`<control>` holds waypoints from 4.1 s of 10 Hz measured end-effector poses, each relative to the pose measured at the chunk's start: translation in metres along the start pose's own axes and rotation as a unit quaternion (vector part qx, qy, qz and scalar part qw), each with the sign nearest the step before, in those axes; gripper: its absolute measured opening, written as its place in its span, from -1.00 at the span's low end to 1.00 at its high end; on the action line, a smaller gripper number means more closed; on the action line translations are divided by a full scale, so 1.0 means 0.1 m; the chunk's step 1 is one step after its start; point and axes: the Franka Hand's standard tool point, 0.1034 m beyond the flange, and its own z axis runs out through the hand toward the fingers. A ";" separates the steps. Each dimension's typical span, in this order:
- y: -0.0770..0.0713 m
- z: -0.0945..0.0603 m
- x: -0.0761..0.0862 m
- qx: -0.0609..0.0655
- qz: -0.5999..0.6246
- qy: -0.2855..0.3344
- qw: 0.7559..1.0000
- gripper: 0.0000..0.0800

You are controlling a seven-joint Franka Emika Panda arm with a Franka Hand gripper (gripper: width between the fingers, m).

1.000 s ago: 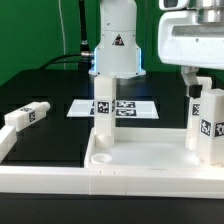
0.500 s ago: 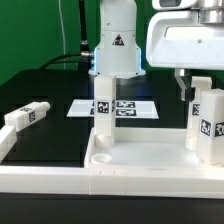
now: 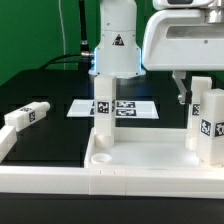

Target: Assemble desk

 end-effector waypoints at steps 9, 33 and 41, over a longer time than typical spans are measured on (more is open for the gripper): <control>0.03 0.00 0.00 -0.001 -0.035 0.000 0.999 -0.26; 0.03 0.01 0.01 0.002 0.200 -0.005 0.980 0.62; 0.03 0.00 0.03 -0.006 -0.031 -0.005 0.999 0.62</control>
Offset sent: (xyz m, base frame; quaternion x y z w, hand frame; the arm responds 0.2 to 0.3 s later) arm 0.0000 0.0000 0.0000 0.0000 0.0000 0.0000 1.0000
